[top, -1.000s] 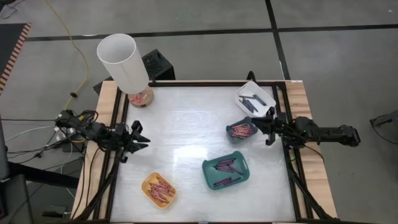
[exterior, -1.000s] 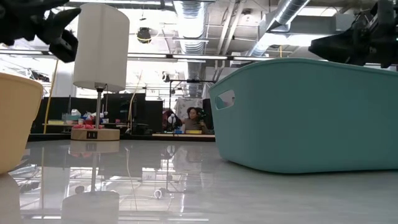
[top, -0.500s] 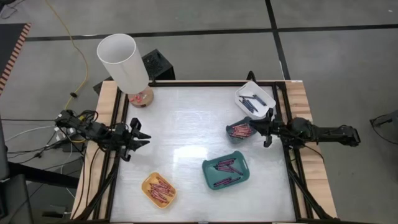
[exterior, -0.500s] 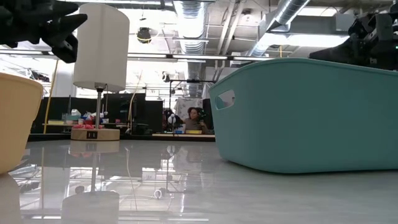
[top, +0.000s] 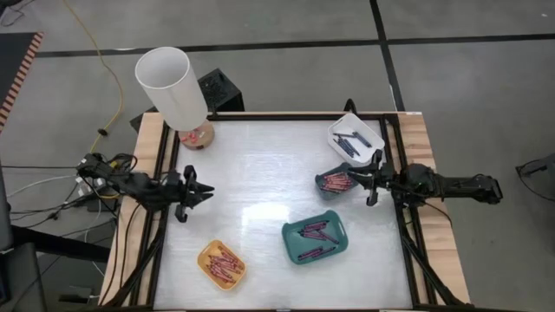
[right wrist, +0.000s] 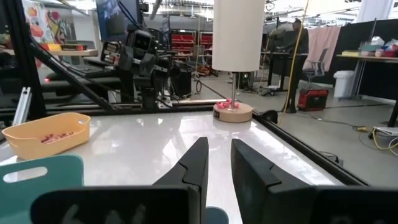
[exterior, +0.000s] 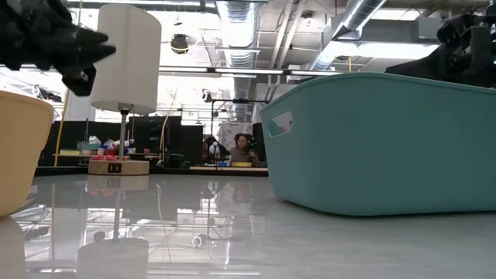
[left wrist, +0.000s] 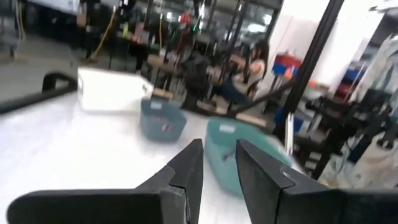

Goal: Sort crayons
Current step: Return to Home Position

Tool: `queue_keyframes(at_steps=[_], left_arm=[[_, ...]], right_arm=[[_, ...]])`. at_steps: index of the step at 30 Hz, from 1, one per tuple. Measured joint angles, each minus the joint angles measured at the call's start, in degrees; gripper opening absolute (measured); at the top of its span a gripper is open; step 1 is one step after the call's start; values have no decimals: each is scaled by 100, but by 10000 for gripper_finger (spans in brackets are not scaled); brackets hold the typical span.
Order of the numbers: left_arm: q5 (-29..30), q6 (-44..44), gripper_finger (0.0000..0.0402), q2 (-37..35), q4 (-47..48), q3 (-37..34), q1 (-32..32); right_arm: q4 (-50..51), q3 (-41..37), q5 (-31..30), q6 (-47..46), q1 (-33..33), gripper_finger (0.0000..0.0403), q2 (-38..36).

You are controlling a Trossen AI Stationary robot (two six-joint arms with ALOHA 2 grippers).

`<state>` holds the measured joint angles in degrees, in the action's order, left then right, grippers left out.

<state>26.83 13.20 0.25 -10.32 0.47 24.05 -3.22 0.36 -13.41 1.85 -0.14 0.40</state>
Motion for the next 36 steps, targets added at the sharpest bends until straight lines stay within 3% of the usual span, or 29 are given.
queue_keyframes(at_steps=[7,36], left_arm=[[-57,60,85,74,743,63,2],[-55,58,85,74,832,92,1]], right_arm=[[17,-2,0,13,0,79,0],[22,-7,0,11,2,79,0]])
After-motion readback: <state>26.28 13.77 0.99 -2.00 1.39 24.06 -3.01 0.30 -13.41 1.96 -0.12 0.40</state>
